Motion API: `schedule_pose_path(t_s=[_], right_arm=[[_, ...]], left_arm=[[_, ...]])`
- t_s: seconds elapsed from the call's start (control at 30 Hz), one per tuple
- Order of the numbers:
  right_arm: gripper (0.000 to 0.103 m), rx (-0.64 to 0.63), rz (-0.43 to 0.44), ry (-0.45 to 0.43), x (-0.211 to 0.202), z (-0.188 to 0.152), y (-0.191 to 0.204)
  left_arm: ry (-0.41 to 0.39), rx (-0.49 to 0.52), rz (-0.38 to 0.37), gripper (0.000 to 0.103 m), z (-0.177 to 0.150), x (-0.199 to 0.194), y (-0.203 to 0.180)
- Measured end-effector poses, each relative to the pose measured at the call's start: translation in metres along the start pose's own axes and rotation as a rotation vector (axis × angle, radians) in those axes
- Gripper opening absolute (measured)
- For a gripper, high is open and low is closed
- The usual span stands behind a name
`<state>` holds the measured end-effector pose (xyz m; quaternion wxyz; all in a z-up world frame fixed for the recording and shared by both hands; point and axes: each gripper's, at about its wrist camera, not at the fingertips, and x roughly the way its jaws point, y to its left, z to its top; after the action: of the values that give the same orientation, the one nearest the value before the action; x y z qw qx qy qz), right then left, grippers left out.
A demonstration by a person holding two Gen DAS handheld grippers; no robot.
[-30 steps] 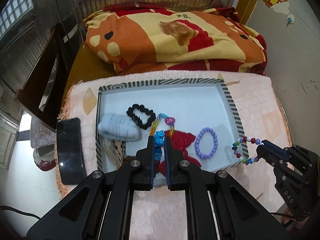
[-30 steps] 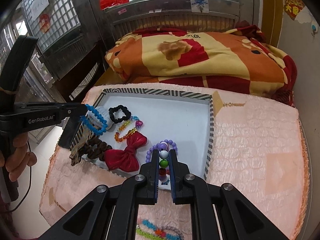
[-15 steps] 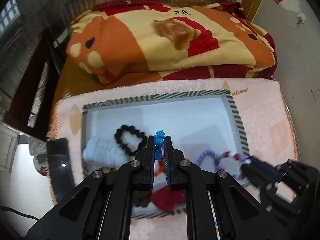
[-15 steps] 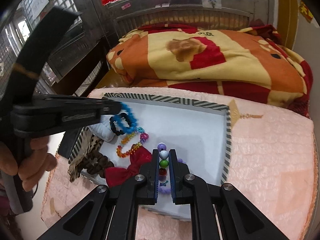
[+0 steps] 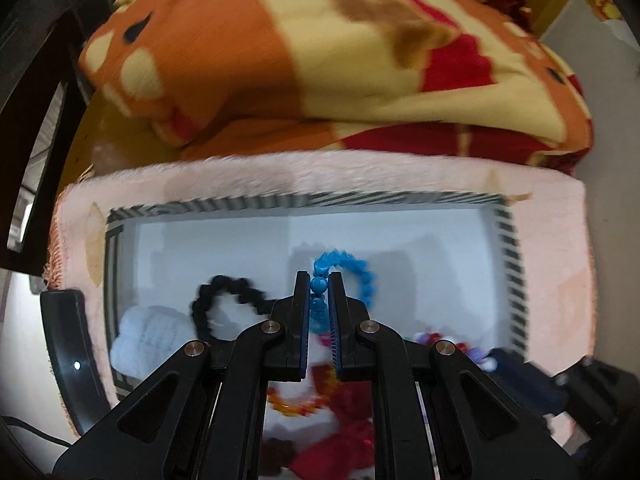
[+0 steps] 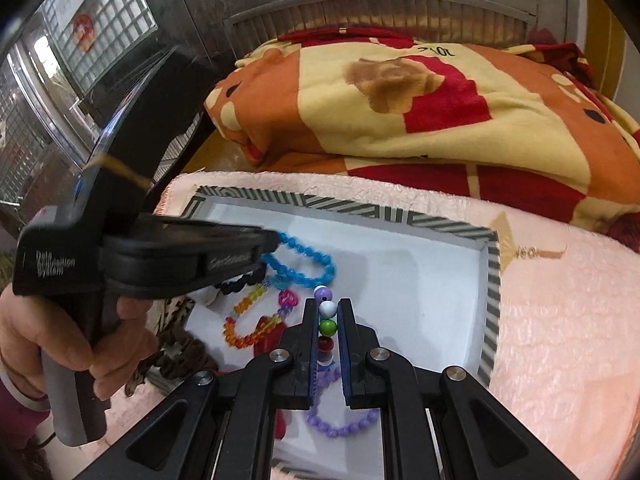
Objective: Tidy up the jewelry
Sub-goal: 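Carry the blue bracelet into the tray and open left tool while right releases multicolour bracelet, then withdraw both open tools from the tray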
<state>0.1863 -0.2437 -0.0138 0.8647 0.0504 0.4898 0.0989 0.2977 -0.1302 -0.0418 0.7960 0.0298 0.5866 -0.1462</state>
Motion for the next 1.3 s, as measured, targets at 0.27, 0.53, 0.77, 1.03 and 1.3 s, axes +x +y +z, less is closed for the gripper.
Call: schedule_pose_path(t_s=[0.27,0.53,0.77,1.03,1.3], right_arm=[[0.008,0.038,-0.093,0.061,0.042,0.012,-0.037],[0.008,0.048,-0.180,0.072,0.058,0.013,-0.054],[0.017,0.052,-0.231,0.090,0.064,0.013,-0.054],[0.025,0.056,-0.203,0.061,0.046,0.007,-0.047],[0.028,0.104,-0.172,0.039,0.016,-0.007,-0.040]], left_arm=[[0.002,-0.027,0.034,0.007,0.003,0.012,0.022],[0.007,-0.036,0.045,0.007,0.008,0.026,0.024],[-0.008,-0.017,0.082,0.007,0.005,0.039,0.015],[-0.048,-0.023,0.103,0.018,-0.005,0.029,0.014],[-0.085,-0.022,0.103,0.046,-0.013,0.009,0.012]])
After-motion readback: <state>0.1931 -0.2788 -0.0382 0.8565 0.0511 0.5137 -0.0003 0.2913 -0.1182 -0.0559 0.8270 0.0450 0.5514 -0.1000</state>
